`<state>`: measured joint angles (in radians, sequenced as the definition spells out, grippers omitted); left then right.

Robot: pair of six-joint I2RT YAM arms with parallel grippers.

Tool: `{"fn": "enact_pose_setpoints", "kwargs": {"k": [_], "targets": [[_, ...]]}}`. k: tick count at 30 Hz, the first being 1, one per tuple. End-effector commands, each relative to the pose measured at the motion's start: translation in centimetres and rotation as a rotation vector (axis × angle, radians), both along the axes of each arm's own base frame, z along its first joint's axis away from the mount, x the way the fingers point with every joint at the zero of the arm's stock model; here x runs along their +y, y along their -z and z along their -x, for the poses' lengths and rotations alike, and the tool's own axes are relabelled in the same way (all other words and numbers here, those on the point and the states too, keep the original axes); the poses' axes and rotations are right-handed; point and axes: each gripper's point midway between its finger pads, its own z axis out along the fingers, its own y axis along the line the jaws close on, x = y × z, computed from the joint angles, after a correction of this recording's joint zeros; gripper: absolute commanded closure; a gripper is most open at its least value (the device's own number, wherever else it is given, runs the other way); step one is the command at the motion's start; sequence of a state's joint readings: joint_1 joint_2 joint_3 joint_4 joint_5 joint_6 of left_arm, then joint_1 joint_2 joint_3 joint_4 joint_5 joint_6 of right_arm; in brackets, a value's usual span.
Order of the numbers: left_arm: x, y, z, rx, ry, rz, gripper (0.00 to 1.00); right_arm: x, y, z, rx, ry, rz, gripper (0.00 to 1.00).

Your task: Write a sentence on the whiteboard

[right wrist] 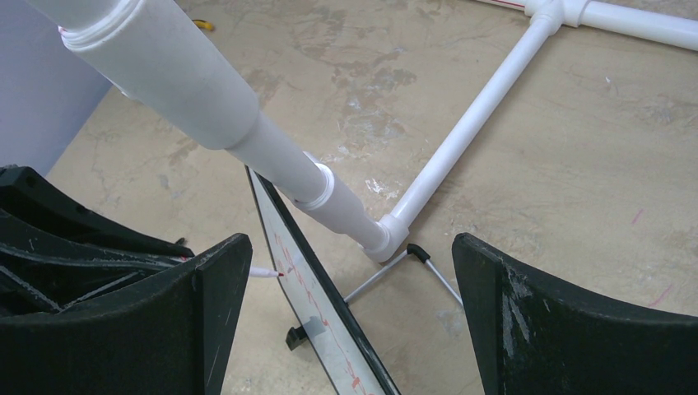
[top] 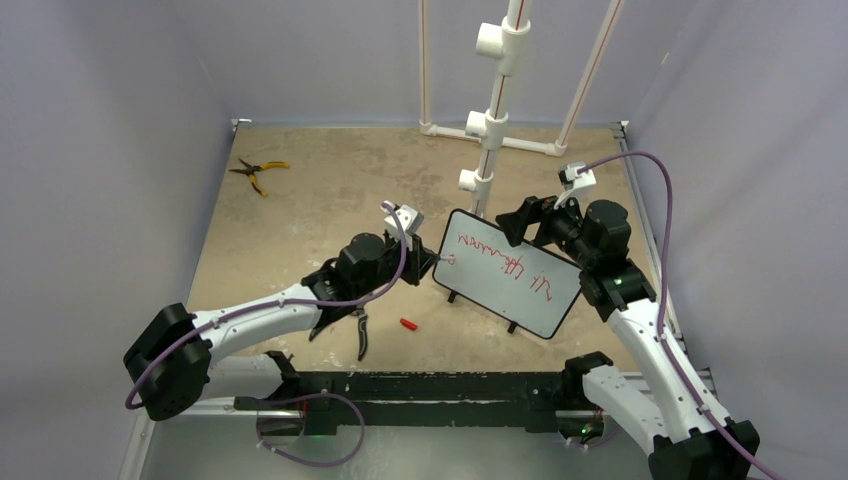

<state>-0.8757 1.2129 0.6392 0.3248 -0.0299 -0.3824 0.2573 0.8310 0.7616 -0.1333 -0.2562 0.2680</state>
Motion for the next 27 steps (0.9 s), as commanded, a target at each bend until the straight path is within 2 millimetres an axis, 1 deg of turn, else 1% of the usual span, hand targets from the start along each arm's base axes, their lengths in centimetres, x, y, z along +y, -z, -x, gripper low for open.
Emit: {"fn": "enact_pose_setpoints", "kwargs": {"k": [1,6,12,20,24,27], "targets": [[-0.4,0.3,0.6,0.007,0.015,0.005,1.0,0.3,-1.4,-0.2,-0.057,-0.017,-0.004,0.06],[-0.4,0.8,0.8,0.018,0.014,-0.007,1.0,0.3,-1.4,-0.2,-0.058,-0.018,-0.004,0.06],[-0.4,0.7,0.7,0.012,0.005,-0.007,1.0,0.4,-1.4,-0.2,-0.057,-0.018,-0.004,0.06],[0.1,-1.2,-0.2,-0.045,-0.036,0.018,1.0,0.4,-1.3,-0.3,-0.054,-0.018,-0.003,0.06],[0.0,-1.7,-0.4,-0.058,-0.04,0.025,1.0,0.4,-1.3,-0.3,-0.053,-0.018,-0.003,0.06],[-0.1,-1.6,-0.4,-0.057,-0.036,0.023,1.0,0.4,-1.2,-0.3,-0.052,-0.018,-0.003,0.06]]}}
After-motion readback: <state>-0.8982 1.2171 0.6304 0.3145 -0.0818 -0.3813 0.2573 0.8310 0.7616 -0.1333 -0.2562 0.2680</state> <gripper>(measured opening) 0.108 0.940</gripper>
